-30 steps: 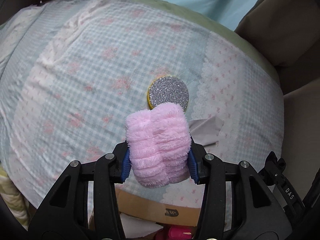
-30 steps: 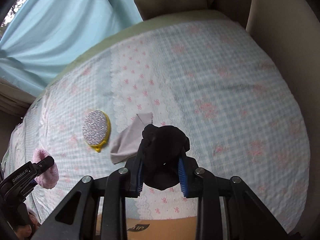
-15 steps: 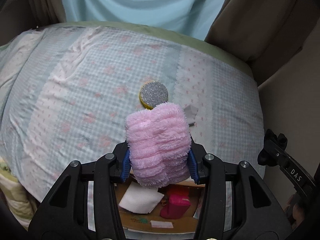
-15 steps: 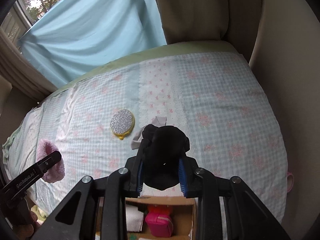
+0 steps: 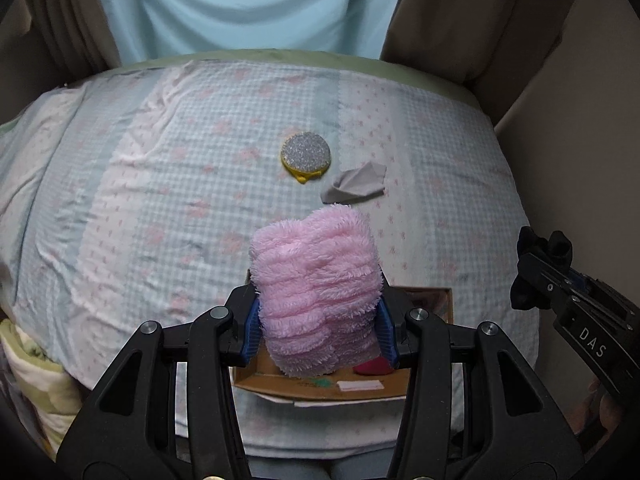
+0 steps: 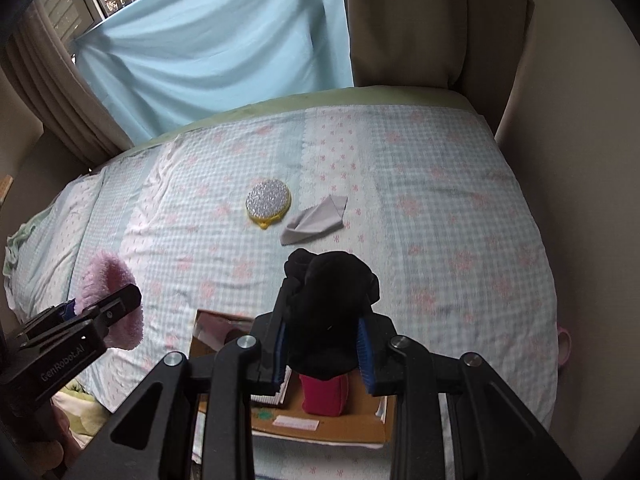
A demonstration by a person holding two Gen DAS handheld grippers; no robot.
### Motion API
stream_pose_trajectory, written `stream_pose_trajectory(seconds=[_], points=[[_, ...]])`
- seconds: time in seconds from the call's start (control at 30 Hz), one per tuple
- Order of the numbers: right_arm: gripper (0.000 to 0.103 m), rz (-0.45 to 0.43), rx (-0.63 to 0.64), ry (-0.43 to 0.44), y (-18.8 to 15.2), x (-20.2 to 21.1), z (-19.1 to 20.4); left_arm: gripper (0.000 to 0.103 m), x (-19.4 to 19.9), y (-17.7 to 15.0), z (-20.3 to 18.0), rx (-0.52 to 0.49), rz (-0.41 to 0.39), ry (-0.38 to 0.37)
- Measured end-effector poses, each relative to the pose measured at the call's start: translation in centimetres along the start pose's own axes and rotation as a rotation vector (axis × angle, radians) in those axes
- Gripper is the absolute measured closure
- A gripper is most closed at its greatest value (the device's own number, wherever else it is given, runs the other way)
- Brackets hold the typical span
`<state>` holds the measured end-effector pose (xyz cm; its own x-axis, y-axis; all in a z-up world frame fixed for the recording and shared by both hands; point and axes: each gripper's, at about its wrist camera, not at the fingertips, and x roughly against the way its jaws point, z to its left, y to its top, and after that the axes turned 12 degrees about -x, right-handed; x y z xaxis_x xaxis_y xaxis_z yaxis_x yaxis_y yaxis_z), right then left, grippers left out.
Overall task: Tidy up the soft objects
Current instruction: 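Lift the pink and black scrunchies and carry both over the box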
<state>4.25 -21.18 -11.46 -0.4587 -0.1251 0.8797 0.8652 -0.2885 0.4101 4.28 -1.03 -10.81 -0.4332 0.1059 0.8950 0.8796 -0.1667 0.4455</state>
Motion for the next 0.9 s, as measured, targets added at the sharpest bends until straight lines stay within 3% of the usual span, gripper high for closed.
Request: stream_pose_trajectory(seconds=[0.2, 0.43, 0.9], points=[[0.077, 0.035, -0.001, -0.013, -3.6, 0.0, 0.8, 0.061, -0.5, -3.8, 0.8, -0.044, 0.036, -0.029], [0.077, 0.135, 0.003, -0.001, -7.3, -2.1, 2.1, 0.061, -2.3, -6.4, 0.6, -0.126, 0.078, -0.061], [0.077, 0.355, -0.073, -0.007, -11.5, -11.6, 0.3, 0.061, -13.2, -10.3, -0.7, -0.193, 0.288, -0.132]])
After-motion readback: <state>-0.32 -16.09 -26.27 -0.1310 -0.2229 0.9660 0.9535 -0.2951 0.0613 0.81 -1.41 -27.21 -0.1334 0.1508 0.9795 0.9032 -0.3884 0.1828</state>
